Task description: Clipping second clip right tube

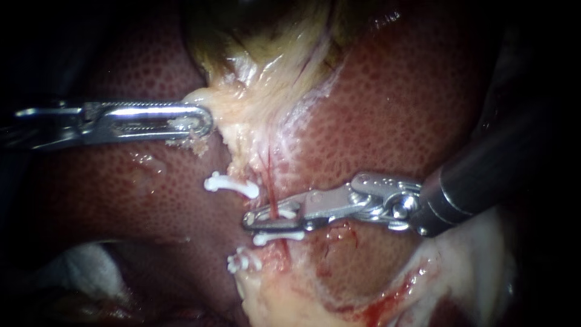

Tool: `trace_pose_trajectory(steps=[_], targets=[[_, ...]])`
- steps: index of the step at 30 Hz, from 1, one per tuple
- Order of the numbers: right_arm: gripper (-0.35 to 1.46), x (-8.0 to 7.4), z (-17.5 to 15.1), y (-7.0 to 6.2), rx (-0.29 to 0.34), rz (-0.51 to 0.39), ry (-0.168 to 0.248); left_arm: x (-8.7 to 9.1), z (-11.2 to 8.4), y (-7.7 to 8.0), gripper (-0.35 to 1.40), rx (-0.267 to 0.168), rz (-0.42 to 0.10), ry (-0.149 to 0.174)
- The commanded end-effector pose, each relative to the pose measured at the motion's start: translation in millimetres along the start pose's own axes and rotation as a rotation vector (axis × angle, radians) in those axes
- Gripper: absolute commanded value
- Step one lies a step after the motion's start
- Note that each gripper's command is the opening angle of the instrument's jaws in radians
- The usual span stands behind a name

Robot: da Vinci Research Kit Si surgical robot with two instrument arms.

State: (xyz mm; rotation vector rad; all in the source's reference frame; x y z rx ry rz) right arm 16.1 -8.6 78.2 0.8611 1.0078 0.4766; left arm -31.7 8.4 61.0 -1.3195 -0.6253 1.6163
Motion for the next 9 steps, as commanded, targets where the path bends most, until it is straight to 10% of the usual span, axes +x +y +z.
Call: trace_pose_trajectory(steps=[1,9], targets=[[-0.35,0.0,0.0,0.0,-0.002,-0.001,-0.003,0.0,0.0,0.0,-0.35,0.000,0.000,0.000],[-0.35,-0.1,-0.1,0.0,-0.005,0.011,-0.012,0.0,0.1,-0.1,-0.35,0.000,0.000,0.000]])
